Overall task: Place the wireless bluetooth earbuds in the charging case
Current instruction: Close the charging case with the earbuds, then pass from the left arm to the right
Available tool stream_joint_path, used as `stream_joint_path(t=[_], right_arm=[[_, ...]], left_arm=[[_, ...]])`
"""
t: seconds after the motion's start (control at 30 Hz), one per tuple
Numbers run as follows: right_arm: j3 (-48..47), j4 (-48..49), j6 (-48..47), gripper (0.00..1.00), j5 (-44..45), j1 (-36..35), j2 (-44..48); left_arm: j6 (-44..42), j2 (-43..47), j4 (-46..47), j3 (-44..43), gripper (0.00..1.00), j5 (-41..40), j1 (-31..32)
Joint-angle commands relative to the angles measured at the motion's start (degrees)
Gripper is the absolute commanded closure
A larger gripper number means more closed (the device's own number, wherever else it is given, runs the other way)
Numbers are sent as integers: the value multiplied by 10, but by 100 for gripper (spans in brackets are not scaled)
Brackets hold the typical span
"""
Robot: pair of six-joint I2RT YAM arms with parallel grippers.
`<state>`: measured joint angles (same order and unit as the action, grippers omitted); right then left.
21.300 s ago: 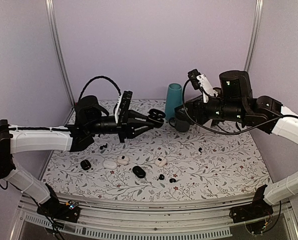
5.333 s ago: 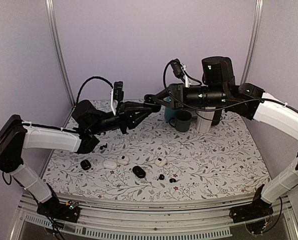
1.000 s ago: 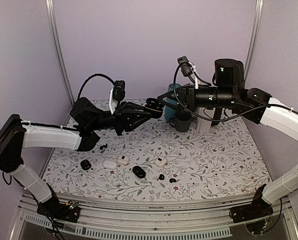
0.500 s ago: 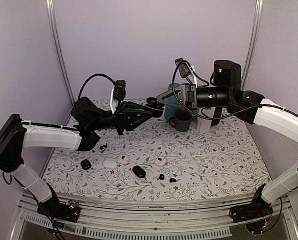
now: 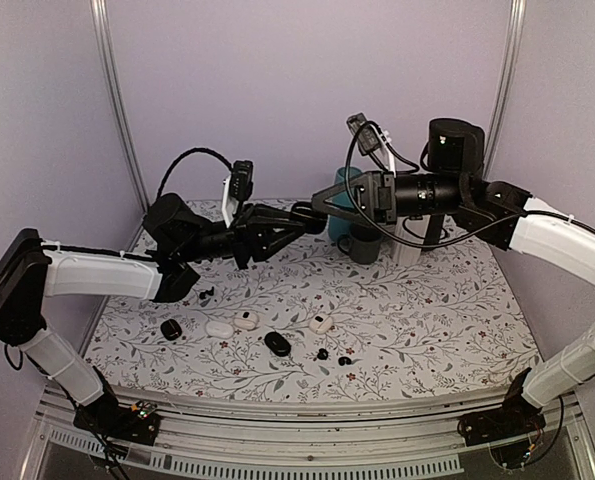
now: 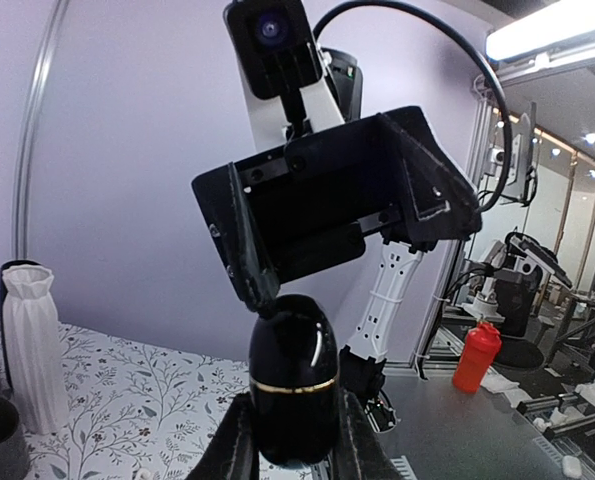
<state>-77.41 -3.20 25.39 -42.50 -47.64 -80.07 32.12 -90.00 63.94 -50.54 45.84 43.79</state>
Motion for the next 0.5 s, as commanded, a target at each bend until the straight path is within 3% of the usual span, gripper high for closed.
stream_joint_path(t=[0.0,0.27,0.47], right_arm=[[-16,-33,-34,26,49,-7,21],[14,-21,-41,43,140,-8,28],[27,3,-28,45,117,-7,17]], left_arm=[[-3,6,-9,-15,100,-11,-5],[9,3,-3,-19,100,0,-6],[23,1,-2,-21,100,0,-8]])
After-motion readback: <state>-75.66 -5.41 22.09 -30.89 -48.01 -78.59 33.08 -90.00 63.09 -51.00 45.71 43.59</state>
